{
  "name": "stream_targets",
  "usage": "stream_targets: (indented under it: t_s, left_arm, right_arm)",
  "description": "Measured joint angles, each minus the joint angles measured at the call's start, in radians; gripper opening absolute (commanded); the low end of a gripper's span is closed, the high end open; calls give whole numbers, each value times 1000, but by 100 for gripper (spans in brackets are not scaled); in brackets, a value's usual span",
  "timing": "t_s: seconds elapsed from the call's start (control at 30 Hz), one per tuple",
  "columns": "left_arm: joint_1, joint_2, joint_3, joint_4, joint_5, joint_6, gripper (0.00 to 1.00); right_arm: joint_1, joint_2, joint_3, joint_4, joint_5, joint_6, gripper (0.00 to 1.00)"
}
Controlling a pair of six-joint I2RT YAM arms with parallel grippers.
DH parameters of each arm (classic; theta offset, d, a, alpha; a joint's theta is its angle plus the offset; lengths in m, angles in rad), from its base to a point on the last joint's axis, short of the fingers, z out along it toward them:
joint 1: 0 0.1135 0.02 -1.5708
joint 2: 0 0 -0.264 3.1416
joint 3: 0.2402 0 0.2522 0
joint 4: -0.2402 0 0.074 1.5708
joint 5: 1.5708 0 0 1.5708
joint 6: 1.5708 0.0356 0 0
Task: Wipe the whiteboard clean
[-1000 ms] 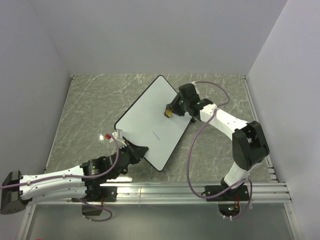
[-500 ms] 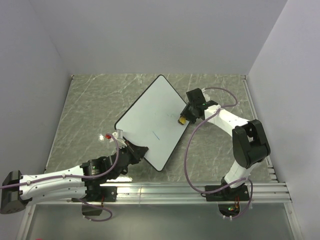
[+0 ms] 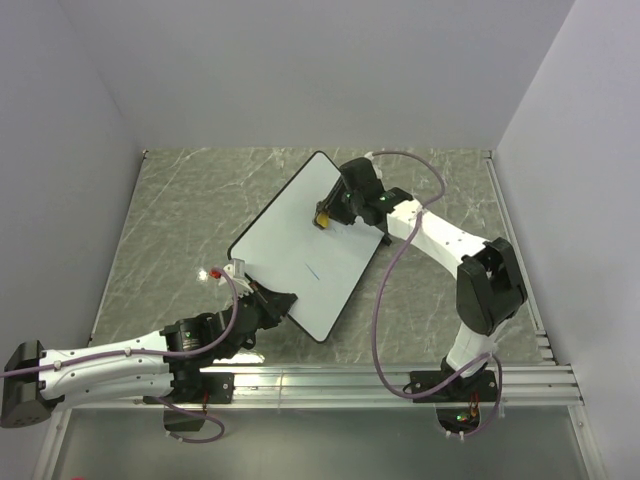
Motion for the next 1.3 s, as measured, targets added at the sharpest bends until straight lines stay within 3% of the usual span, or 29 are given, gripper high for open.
stream_targets:
  t_s: [0.13, 0.2, 0.23, 0.3, 0.33, 0.4, 0.6, 0.67, 0.93, 1.1, 1.17, 1.3]
  left_arm:
    - [0, 0, 0, -6, 0, -3, 0]
    - [0, 0, 0, -7, 0, -5, 0]
    - [0, 0, 0, -7, 0, -7, 0]
    - [0, 0, 0, -9, 0, -9, 0]
    - [0, 0, 0, -9, 0, -9, 0]
    - [0, 0, 0, -10, 0, -10, 0]
    - [0, 0, 0, -13, 0, -16, 0]
    - [0, 0, 0, -13, 0, -16, 0]
    - [0, 2, 0, -13, 0, -5, 0]
    - [-2, 2, 0, -12, -1, 4, 0]
    - [-3, 2, 0, -11, -2, 8, 0]
    - [-4, 4, 4, -11, -2, 11, 0]
  right_arm:
    - [-4, -25, -60, 43, -1, 0, 0]
    - [-12, -35, -85, 45, -7, -8, 14]
    - [-15, -35, -88, 45, -13, -13, 27]
    - [-18, -35, -89, 46, -20, -26, 36]
    - [-18, -35, -89, 47, -20, -29, 52]
    - [-19, -35, -89, 43, -20, -43, 57]
    - [-24, -34, -91, 32, -23, -48, 57]
    - [-24, -36, -91, 25, -21, -50, 51]
    - [-24, -56, -90, -82, 8, -64, 47]
    - [-24, -59, -76, -154, 16, -80, 56]
    - [-24, -59, -72, -175, 16, -84, 64]
    - [-23, -65, -69, -210, 16, -95, 60]
